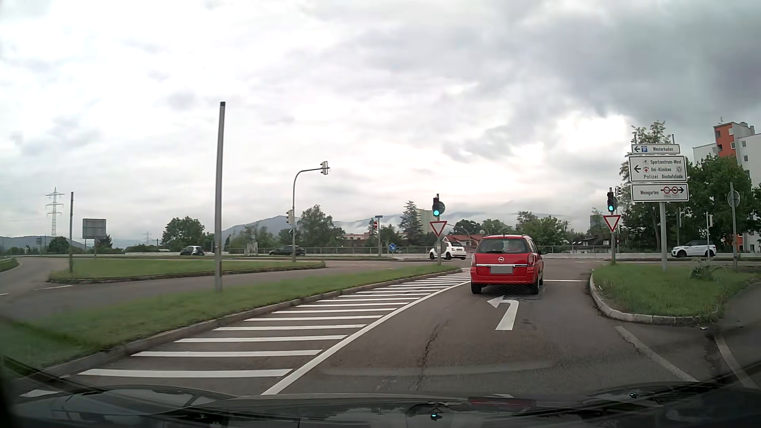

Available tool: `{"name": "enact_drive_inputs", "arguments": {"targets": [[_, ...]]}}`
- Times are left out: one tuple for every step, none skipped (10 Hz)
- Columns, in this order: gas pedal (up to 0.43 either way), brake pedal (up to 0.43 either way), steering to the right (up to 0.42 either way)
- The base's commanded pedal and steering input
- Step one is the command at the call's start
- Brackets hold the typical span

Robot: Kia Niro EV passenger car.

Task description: Follow the waypoints while adhering to traffic rules and regulations

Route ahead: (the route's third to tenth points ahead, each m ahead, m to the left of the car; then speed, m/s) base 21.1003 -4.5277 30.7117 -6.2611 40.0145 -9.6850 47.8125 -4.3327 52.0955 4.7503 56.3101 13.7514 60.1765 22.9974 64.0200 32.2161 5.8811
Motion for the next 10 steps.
{"name": "enact_drive_inputs", "arguments": {"targets": [[0.150,0.000,0.169],[0.150,0.000,0.169],[0.150,0.000,0.169],[0.150,0.000,0.169],[0.150,0.000,0.169],[0.150,0.000,0.169],[0.150,0.000,0.169],[0.150,0.000,0.167],[0.150,0.000,0.163],[0.150,0.000,0.155]]}}
